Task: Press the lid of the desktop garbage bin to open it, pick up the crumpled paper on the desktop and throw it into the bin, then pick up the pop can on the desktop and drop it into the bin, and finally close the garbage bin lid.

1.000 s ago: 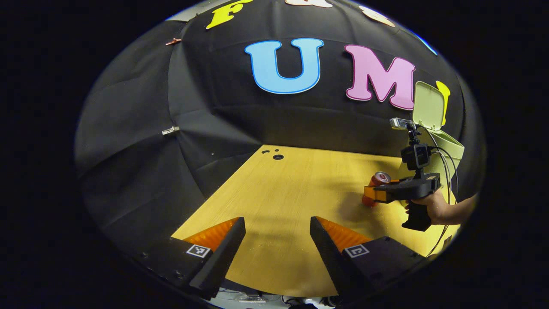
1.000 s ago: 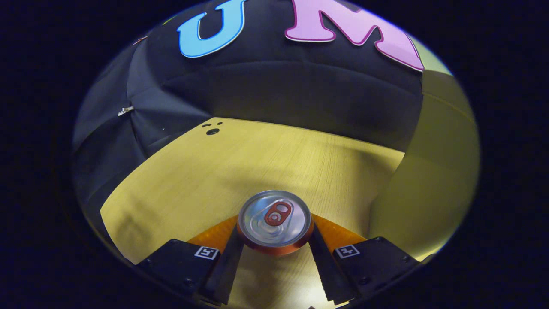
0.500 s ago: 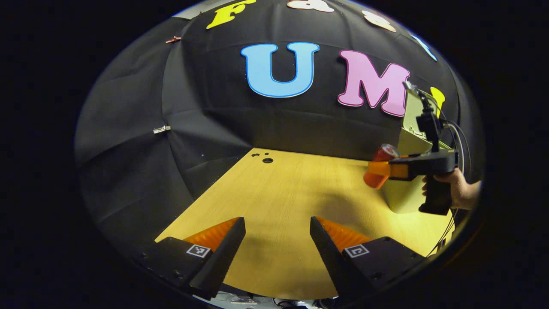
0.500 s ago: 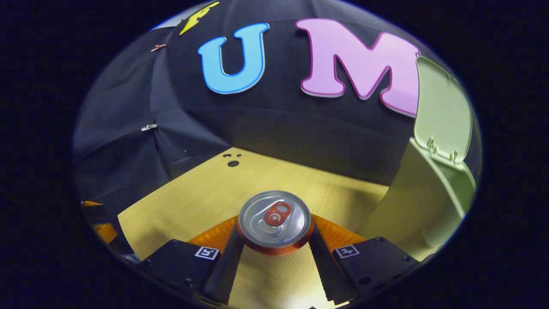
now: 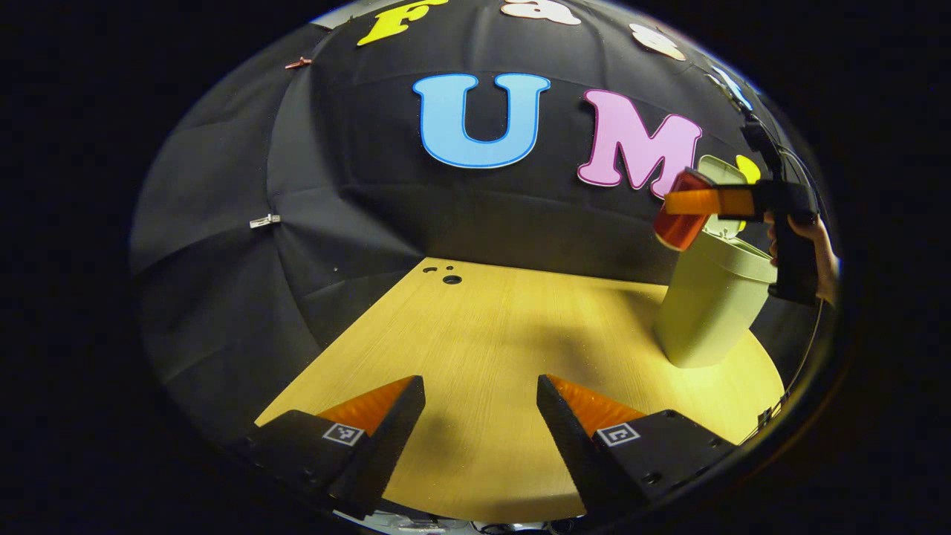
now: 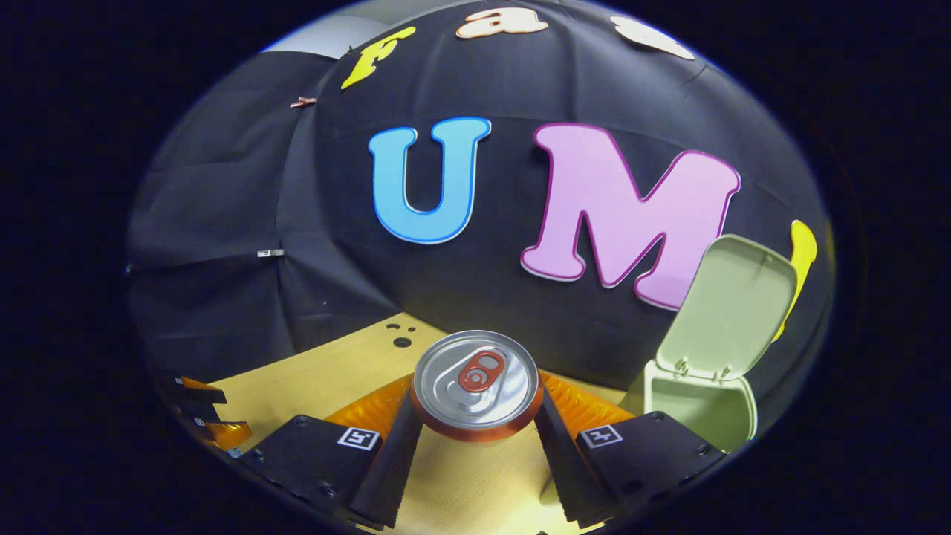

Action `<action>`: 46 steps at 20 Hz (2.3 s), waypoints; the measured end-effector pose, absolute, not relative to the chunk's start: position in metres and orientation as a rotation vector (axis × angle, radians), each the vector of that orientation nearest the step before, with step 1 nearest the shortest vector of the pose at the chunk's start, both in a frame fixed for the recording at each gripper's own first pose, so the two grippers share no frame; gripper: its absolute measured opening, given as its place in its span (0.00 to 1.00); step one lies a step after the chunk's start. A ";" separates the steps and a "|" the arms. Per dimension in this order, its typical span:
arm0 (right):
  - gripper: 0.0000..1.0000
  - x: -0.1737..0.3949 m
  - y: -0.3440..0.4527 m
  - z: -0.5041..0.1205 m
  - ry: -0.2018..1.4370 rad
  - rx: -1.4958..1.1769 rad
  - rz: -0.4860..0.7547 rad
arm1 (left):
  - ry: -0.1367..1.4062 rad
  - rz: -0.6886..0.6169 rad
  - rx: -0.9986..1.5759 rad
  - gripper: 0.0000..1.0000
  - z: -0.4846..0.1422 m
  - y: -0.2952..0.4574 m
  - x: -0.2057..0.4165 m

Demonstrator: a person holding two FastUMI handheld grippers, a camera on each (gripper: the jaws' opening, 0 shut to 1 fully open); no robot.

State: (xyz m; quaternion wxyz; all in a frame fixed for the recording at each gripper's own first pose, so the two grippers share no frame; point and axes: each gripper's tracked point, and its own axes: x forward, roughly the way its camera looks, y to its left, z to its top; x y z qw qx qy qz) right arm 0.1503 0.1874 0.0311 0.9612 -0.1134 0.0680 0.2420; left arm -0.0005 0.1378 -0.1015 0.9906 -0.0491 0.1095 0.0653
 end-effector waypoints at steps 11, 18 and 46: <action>0.82 0.156 0.091 0.091 0.065 -0.207 0.232 | 0.222 0.006 -0.067 0.98 -0.108 0.141 0.009; 0.82 0.192 0.005 0.085 0.064 -0.197 0.119 | 0.267 0.064 -0.100 0.98 -0.118 0.127 0.006; 0.97 0.224 -0.046 0.041 0.153 -0.146 0.118 | 0.245 0.152 -0.157 1.00 -0.086 0.055 0.020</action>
